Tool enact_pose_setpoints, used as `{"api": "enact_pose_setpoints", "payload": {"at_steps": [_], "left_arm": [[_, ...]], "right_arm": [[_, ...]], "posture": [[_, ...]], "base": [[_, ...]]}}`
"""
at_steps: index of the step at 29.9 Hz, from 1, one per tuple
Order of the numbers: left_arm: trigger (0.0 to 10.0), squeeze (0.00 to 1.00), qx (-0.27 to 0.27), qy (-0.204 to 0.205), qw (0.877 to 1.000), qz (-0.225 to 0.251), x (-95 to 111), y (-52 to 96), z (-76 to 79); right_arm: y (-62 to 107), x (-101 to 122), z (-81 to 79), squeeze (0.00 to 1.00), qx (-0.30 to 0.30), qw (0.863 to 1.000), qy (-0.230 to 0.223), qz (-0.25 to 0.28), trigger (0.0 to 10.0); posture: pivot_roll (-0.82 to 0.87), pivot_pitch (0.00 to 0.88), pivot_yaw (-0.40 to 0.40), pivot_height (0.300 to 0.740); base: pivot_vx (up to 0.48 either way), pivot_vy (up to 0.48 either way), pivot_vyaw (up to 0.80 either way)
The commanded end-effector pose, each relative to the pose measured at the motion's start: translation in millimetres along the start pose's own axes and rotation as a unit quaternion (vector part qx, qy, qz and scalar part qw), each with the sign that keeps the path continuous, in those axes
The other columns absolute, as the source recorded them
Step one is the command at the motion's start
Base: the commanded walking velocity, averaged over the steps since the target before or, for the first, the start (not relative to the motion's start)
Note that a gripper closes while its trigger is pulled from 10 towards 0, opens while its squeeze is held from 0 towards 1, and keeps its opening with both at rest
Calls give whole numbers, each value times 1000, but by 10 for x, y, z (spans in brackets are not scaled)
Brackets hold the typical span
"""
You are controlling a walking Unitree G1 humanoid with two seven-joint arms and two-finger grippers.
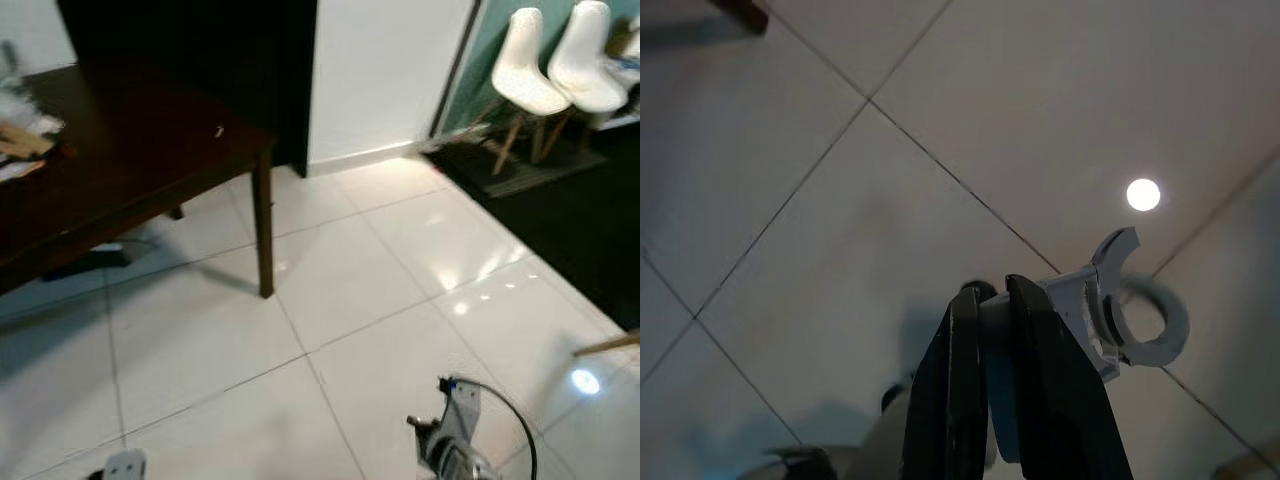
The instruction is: Picking trash to rubbish bin
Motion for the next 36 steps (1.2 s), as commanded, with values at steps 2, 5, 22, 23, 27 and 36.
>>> {"api": "enact_pose_setpoints", "payload": {"at_steps": [2, 5, 22, 23, 27, 36], "left_arm": [[10000, 0, -2, -19, 999, -34, -183, 30, 37], [10000, 0, 0, -26, 999, -34, -175, 27, 39], [10000, 0, -5, -48, 999, -26, -86, -17, 152], [10000, 0, -5, -47, 999, -27, -90, -16, 151], [10000, 0, -3, -41, 999, -25, -90, -14, 144], [10000, 0, -1, -37, 999, -23, -75, -19, 147]], "right_arm": [[24, -124, 64, 0, -11, 1000, 8, -19, 10000], [31, -160, 77, 0, -14, 1000, 6, -23, 10000], [1, -76, -13, 0, 1, 1000, 8, -8, 10000], [-5, -57, -32, 0, 5, 1000, 8, -4, 10000], [-21, 3, -90, 0, 15, 1000, 12, 5, 10000], [-61, 215, -294, 0, 59, 997, 19, 39, 10000]], "posture": [[93, 99, -56, 740], [92, 90, -56, 740], [84, 78, -48, 740], [84, 78, -48, 740], [82, 78, -47, 740], [78, 79, -46, 740]], "base": [[0, 0, -800], [0, 0, -800], [0, 0, -800], [0, 0, -800], [0, 0, -800], [0, 0, -800]]}}
Point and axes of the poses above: a point about 5 cm out from each wrist's last joint towards the gripper, its own y axis pointing back from the gripper into the wrist, its own x axis along the axis of the wrist's last joint, z = x × y, the point moved 2 cm from there along -y, pointing out of the wrist towards the gripper, and after that the axes turned 8 degrees about -y, right-handed, at the moved point
